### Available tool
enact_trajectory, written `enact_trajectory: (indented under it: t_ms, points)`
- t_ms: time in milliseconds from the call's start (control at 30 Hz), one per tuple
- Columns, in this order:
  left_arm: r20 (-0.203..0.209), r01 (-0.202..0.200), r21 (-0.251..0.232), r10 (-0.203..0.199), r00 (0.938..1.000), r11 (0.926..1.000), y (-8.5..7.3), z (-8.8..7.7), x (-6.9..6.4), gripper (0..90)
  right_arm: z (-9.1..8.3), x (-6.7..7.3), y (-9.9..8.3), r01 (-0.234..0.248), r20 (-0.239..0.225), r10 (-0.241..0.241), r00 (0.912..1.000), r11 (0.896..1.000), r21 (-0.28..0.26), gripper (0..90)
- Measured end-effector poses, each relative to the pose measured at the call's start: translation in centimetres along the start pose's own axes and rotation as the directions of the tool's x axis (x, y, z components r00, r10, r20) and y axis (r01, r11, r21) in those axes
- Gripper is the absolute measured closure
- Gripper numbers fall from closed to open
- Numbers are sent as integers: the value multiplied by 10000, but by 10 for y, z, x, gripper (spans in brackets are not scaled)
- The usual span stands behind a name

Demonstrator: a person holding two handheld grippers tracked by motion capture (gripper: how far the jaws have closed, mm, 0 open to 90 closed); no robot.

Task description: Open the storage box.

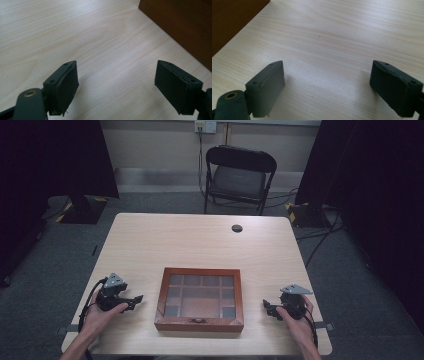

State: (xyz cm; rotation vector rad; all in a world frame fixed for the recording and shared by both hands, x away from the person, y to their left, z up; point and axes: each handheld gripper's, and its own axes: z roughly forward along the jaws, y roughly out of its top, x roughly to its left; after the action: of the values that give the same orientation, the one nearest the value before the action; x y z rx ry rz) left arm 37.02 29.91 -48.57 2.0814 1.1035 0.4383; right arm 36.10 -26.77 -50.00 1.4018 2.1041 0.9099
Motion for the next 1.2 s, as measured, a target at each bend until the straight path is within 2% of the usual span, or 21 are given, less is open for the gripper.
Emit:
enact_trajectory:
  t_ms: [200, 300, 400, 533, 700, 833, 900, 967, 1033, 1100, 1133, 1200]
  points:
    - [384, -155, -347, 169, 9991, 9993, 5, -6, -6, 207, 0, 0, 0, 6, 3, -6, 10000, 10000, -5, 120]
    - [595, -40, -485, 69, 9982, 9988, 8, -9, -9, 223, 0, 0, 0, 8, 0, -8, 10000, 10000, -7, 120]
    - [1072, 120, -672, -48, 9942, 9977, 9, -12, -9, 246, 0, 0, 0, 4, 0, -4, 10000, 10000, -4, 120]
    - [1281, 179, -734, -84, 9917, 9971, 13, -15, -12, 262, 0, 0, 0, 4, 0, -4, 10000, 10000, -3, 119]
    - [1499, 47, -814, 75, 9887, 9967, 17, -18, -18, 284, 0, 0, 0, 5, -10, -5, 10000, 10000, -4, 119]
    - [1730, 142, -617, -33, 9849, 9980, 22, -18, -23, 291, 0, 0, 0, 18, -8, -18, 10000, 10000, -11, 118]
    - [1903, 58, -601, 58, 9817, 9982, 24, -16, -26, 307, 0, 0, 0, 16, -7, -16, 10000, 10000, -11, 118]
    - [1928, -46, -583, 158, 9811, 9983, 27, -16, -28, 310, 0, 0, 0, 4, -5, -4, 10000, 10000, -9, 118]
    - [2022, -9, -678, 146, 9792, 9977, 29, -17, -31, 310, 0, 0, 0, 9, -6, -9, 10000, 10000, -11, 118]
    - [2203, -46, -727, 205, 9752, 9973, 32, -18, -32, 319, 0, 0, 0, 12, -5, -12, 10000, 10000, -13, 118]
    - [2084, -19, -793, 184, 9779, 9969, 33, -19, -34, 330, 1, 0, 0, 17, -8, -17, 10000, 10000, -14, 118]
    - [2138, 81, -929, 120, 9768, 9956, 36, -20, -36, 343, 1, 0, 0, 15, -9, -15, 10000, 10000, -14, 118]
